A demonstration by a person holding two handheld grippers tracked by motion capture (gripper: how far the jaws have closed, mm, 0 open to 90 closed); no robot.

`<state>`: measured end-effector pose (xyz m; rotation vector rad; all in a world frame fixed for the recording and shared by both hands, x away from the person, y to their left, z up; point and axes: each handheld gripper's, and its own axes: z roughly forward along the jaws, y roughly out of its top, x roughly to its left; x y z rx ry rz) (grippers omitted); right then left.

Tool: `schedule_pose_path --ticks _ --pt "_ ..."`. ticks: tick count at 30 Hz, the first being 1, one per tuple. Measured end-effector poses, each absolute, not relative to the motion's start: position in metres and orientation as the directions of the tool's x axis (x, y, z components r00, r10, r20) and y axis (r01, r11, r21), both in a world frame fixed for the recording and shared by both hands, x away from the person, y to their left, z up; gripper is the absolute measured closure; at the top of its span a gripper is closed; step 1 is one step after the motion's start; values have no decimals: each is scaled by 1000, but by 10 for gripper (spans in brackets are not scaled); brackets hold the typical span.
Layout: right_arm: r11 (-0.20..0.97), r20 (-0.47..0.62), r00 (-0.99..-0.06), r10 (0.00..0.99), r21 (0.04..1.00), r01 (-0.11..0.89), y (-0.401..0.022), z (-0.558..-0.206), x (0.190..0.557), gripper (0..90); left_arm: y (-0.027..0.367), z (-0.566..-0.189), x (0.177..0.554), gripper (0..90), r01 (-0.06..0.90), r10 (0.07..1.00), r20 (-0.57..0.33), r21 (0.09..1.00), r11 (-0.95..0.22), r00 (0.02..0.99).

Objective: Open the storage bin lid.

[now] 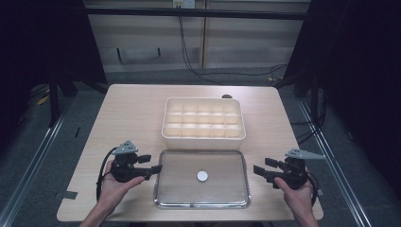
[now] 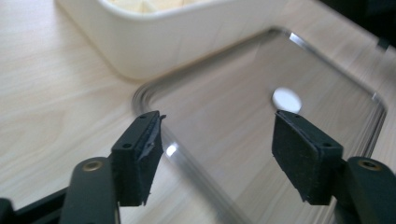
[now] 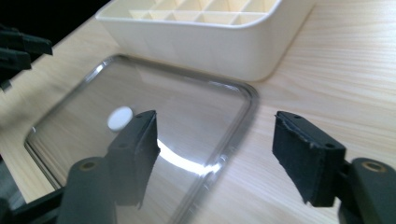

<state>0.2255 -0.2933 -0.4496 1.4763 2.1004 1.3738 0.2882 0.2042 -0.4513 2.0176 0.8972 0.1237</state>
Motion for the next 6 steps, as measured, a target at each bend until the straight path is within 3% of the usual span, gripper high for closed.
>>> schedule_pose_path --ticks 6 --pt "-18 312 -416 854 817 576 -310 -454 223 283 232 -457 286 316 551 694 -242 793 -262 678"
